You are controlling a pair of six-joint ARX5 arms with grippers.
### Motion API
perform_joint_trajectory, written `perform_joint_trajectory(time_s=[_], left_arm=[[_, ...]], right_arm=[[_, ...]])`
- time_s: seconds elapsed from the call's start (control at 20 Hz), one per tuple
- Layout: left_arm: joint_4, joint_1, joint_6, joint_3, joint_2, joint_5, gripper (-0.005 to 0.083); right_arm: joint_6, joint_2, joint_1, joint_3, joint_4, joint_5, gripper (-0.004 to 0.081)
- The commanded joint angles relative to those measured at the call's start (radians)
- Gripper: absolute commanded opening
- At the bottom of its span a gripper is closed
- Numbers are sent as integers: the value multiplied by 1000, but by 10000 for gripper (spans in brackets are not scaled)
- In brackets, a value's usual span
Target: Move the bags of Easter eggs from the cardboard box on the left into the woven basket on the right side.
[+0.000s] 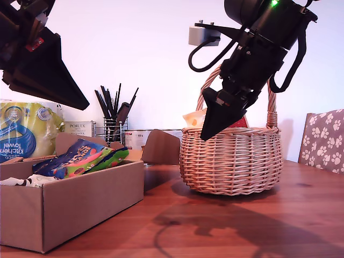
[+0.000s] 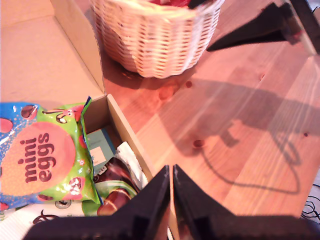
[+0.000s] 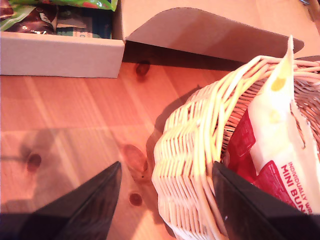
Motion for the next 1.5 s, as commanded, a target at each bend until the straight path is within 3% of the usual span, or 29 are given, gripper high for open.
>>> perform_joint_trajectory(time_s=[0.0, 0.3, 0.95, 1.45], left_arm=[[3, -1, -6, -5, 10, 1, -22], [4, -1, -5, -5, 10, 1, -22], [6, -1, -4, -5, 10, 1, -22], [5, -1, -5, -5, 10, 1, -22]], right_arm=[[1, 28, -9, 17, -5, -1, 529], [1, 27, -8, 56, -51, -69, 529], [-5, 114, -65, 62, -52, -80, 529], [39, 72, 55, 62, -256, -109, 528]])
